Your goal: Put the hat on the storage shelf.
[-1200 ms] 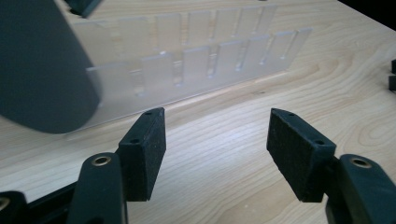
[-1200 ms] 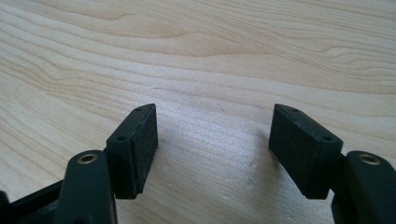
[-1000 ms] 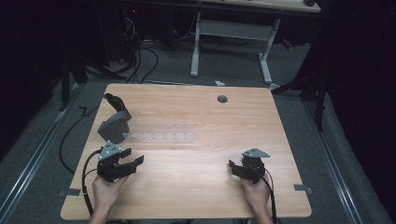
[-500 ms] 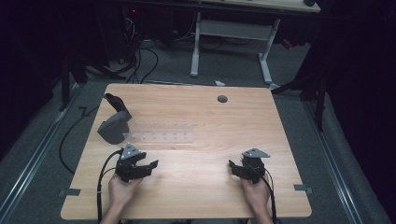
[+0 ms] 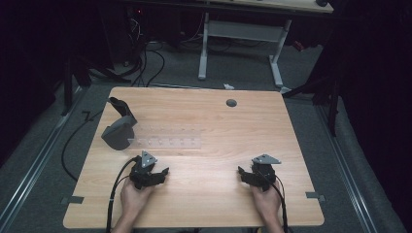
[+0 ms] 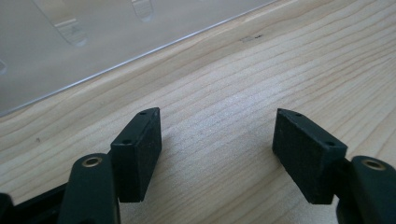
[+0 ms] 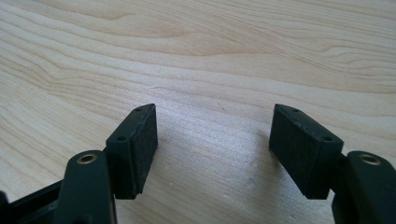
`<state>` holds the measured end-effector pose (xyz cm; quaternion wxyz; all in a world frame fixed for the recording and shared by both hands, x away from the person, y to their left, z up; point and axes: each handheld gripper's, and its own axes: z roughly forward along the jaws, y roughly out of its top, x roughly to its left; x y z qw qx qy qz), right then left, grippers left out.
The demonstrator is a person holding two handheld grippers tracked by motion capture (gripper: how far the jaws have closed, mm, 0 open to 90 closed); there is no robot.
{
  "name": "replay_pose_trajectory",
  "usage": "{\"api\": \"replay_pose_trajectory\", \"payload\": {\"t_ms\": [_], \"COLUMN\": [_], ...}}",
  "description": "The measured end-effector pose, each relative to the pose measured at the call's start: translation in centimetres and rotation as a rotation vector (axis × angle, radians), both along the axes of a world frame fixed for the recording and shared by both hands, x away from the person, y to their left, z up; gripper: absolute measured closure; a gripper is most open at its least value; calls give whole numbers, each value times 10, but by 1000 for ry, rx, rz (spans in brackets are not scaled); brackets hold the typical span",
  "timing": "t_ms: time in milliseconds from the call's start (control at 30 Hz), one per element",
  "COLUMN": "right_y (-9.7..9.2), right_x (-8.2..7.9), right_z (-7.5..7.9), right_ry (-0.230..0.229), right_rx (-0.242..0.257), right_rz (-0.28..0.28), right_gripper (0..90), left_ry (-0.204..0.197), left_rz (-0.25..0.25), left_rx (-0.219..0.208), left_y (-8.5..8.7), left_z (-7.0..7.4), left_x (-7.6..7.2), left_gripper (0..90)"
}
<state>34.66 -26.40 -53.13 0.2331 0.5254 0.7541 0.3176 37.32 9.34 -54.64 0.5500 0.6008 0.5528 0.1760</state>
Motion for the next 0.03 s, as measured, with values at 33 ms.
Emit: {"api": "replay_pose_trajectory", "payload": {"t_ms": [33], "right_y": [0], "right_x": [0], "right_z": [0], "right_ry": [0], "right_rx": [0], "right_rz": [0], "right_gripper": [328], "left_ry": [1], "left_rz": [-1], "left_rx": [1], "left_y": [0], "left_z": [0], "left_x": [0], "left_gripper": [323]}}
